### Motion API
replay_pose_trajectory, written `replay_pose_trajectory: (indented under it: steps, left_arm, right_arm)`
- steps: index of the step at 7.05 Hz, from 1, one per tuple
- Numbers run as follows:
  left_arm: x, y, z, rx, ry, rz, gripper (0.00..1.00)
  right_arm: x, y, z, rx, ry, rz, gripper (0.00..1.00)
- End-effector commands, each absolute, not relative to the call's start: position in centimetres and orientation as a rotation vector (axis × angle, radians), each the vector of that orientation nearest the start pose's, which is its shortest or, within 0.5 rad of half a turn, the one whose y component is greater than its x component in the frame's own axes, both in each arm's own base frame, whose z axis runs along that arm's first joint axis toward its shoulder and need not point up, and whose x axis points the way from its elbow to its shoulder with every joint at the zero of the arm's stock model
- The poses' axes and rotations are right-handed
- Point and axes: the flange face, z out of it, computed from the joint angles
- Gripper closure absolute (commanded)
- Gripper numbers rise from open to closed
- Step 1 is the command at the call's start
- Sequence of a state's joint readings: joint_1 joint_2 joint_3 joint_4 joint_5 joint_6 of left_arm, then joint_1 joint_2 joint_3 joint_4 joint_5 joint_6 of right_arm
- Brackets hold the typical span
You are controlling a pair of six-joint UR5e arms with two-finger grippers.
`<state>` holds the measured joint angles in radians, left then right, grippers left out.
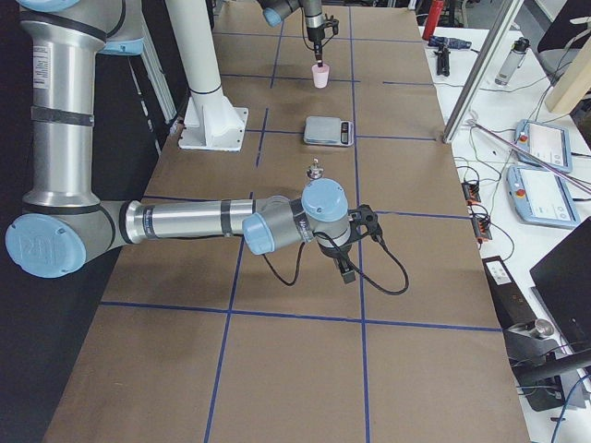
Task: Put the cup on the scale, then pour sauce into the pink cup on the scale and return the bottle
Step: 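Carry the pink cup with the left gripper onto the scale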
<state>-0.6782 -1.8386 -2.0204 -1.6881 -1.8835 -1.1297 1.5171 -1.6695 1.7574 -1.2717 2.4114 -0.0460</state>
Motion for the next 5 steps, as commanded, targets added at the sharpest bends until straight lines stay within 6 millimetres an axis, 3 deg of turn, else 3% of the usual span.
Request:
replay_pose_trajectory:
  steps: [1, 2, 4, 5]
  left_arm:
    - [38.9, -43.6, 20.7, 0.177, 0.862, -0.087, 1.00]
    - [41.1, -44.7, 19.2, 0.160, 0.870, -0.079, 1.00]
    - [48.4, -48.5, 13.3, 0.102, 0.878, -0.160, 1.00]
    - [51.0, -49.2, 11.8, 0.093, 0.884, -0.163, 1.00]
  right_arm:
    - [3.4, -46.8, 57.6, 0.359, -0.834, -0.255, 0.00]
    - [3.4, -46.7, 57.6, 0.358, -0.834, -0.254, 0.00]
    - [3.4, -46.6, 57.5, 0.361, -0.836, -0.256, 0.00]
    - [3.4, -46.6, 57.5, 0.359, -0.836, -0.255, 0.00]
